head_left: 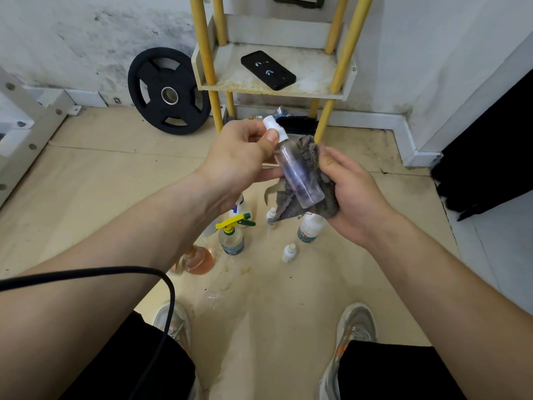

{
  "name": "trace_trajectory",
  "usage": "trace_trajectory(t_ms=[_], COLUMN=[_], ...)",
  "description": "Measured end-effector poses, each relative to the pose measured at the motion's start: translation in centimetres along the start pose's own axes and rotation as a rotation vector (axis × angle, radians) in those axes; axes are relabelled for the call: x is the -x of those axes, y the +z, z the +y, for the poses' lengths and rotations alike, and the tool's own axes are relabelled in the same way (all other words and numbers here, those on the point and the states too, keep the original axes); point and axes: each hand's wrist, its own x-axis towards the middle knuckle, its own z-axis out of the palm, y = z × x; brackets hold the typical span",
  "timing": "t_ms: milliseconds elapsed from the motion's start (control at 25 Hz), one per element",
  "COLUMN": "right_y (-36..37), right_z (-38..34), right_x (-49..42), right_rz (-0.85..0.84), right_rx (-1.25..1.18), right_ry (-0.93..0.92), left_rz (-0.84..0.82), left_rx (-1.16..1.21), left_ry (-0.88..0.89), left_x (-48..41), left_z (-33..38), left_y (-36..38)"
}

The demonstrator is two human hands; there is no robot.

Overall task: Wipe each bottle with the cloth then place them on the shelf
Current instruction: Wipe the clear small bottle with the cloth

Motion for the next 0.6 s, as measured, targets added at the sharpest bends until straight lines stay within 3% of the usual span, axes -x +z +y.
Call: trace_trajectory(t_ms=[80,200,360,440,600], right_y=[-0.1,-0.4,0.1,0.0,0.2], right_z=[0.5,0.9,1.4,1.1,0.3], right_x=[0.1,0.4,1.0,1.0,0.9], right_rz=[-0.025,-0.037,0.021,0.04,-0.012], right_rx=[0.079,0.539,1.097,0.961,0.22], right_ry=[-0.072,-0.375,-0.625,-0.55,-0.167], left_rz=[0.063,0.151,0.193,0.159,-0.002], left_rx=[0.039,0.063,0.167,0.211,0.225], left_ry=[-0.046,-0.132,-0.225,-0.247,-0.223], left_x=[-0.2,-0.5,-0.6,-0.5,-0.9], left_z=[-0.2,-0.9,-1.4,-1.4,-1.1], left_y=[-0.1,0.0,0.7,0.6,-0.2])
